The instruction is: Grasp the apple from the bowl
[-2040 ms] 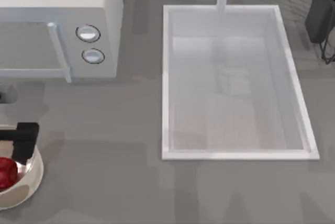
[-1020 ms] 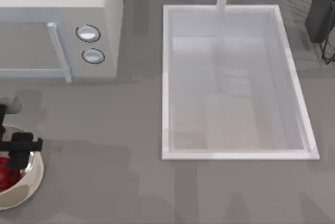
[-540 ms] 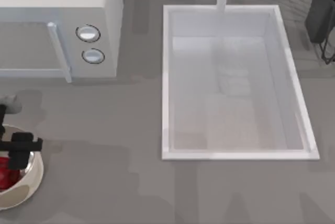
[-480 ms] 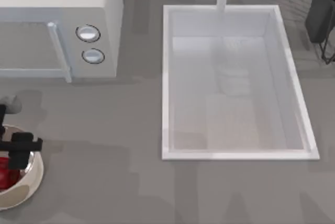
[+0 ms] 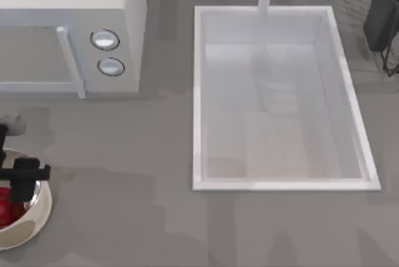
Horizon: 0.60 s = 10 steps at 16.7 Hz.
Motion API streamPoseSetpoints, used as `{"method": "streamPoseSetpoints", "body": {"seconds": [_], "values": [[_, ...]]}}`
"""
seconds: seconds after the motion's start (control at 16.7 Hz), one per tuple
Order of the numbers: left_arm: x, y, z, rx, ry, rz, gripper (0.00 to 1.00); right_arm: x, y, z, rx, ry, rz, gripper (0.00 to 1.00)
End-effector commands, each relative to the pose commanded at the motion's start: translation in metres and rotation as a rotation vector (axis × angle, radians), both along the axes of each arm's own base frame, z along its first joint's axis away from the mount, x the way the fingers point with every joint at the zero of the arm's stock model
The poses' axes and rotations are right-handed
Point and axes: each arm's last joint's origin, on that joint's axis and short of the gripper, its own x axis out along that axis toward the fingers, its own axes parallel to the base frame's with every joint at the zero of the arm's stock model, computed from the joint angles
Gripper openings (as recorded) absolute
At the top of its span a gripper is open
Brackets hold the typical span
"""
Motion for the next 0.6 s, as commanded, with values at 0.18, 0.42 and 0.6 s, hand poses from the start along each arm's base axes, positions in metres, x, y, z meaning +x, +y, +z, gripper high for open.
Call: {"method": "streamPoseSetpoints", "body": {"seconds": [0.18,0.42,0.6], "values": [[0.005,0.0,0.006,0.0,0.006,0.0,0.0,0.0,0.0,0.0,0.0,0.0,0.0,1.0],[0.026,0.001,0.048,-0.001,0.02,0.0,0.0,0.0,0.0,0.0,0.0,0.0,0.0,1.0],[0.039,0.002,0.106,-0.001,0.031,-0.001,0.0,0.0,0.0,0.0,0.0,0.0,0.0,1.0]]}}
